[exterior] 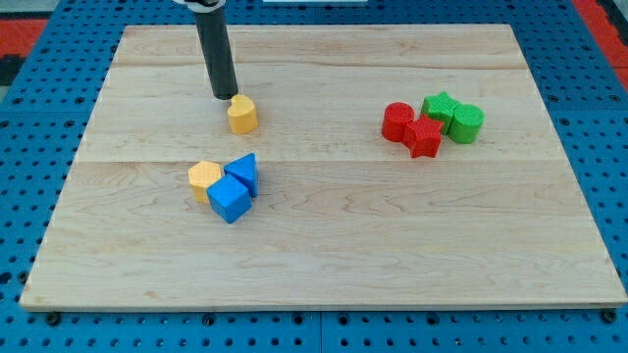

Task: Slide the yellow heart above the blue triangle

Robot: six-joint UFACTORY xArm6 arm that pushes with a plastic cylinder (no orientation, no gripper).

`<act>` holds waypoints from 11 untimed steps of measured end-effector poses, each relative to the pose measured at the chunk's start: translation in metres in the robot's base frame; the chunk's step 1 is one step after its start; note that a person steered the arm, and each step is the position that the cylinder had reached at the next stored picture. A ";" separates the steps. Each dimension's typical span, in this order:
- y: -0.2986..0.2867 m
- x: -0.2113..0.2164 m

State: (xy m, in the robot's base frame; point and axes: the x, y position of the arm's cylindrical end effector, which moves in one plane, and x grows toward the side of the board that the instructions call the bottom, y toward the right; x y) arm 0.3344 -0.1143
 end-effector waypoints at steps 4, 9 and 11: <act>0.063 0.032; 0.046 0.023; 0.027 0.062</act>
State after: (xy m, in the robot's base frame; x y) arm 0.3961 -0.0878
